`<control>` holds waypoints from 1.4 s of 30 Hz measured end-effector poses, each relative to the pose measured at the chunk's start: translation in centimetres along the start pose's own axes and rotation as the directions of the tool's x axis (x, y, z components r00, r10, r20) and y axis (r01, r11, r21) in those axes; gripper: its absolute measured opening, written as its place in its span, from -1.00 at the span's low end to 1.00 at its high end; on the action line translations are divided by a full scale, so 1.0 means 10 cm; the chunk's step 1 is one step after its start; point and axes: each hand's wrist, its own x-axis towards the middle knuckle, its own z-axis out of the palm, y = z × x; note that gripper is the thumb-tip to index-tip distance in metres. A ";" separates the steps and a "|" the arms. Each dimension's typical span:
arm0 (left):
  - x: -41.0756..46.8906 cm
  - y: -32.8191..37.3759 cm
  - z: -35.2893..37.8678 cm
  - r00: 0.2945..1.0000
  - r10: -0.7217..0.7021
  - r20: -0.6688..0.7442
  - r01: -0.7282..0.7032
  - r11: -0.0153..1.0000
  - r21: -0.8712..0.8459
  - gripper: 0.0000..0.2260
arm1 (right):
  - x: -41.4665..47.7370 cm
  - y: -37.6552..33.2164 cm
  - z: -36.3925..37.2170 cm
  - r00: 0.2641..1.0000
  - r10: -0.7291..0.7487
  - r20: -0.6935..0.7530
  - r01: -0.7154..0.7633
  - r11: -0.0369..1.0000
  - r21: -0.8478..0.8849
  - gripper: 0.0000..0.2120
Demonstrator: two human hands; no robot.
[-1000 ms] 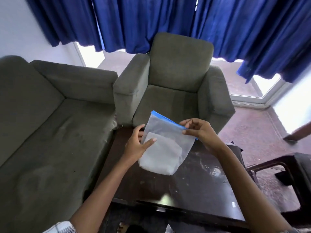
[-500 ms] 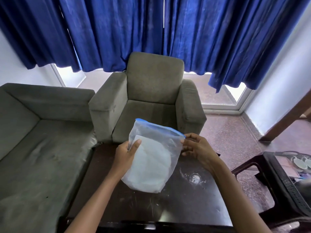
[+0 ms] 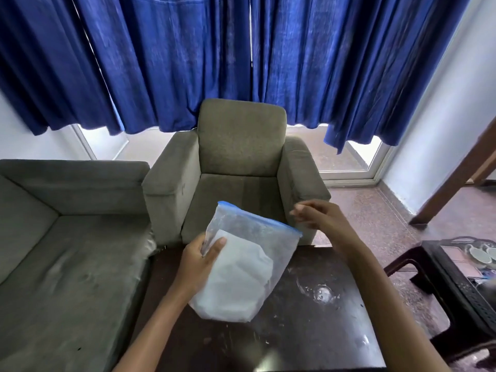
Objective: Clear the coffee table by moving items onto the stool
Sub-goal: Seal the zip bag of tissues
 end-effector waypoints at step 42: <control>0.08 0.12 -0.07 0.982 -0.182 0.053 0.188 0.895 -0.404 -0.64 | -0.33 0.42 0.62 0.941 0.169 -0.292 -0.041 0.916 0.398 -0.83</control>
